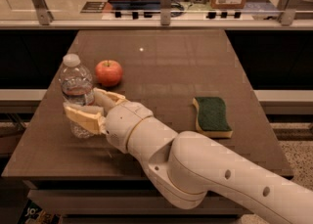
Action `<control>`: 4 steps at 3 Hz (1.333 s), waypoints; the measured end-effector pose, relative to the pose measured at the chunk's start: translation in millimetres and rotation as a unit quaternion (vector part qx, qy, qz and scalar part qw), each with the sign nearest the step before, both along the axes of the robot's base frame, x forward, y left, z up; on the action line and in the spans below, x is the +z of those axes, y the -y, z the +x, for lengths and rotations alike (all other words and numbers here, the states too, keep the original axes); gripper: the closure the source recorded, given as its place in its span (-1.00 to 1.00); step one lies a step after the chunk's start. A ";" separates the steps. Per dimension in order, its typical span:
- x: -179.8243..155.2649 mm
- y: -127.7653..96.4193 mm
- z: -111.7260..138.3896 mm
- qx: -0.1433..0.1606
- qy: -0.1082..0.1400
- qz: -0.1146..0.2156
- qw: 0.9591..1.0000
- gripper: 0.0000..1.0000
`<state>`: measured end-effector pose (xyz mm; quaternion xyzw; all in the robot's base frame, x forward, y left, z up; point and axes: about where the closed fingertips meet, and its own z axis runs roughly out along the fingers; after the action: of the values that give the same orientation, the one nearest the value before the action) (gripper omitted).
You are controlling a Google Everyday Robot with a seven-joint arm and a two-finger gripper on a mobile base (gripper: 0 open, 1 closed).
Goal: Place water bottle upright
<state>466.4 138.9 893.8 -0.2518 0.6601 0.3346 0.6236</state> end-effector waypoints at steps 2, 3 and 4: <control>0.7 -1.9 -0.9 0.002 0.001 0.000 1.000 -0.25; 1.0 -2.8 -1.3 0.003 0.001 -0.001 1.000 -0.72; 1.5 -4.0 -1.9 0.004 0.002 -0.001 1.000 -1.00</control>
Offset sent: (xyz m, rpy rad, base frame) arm -0.0004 0.0008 0.0003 -0.0004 -0.0006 0.0015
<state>464.5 143.0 895.3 -0.2555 0.6584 0.3360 0.6232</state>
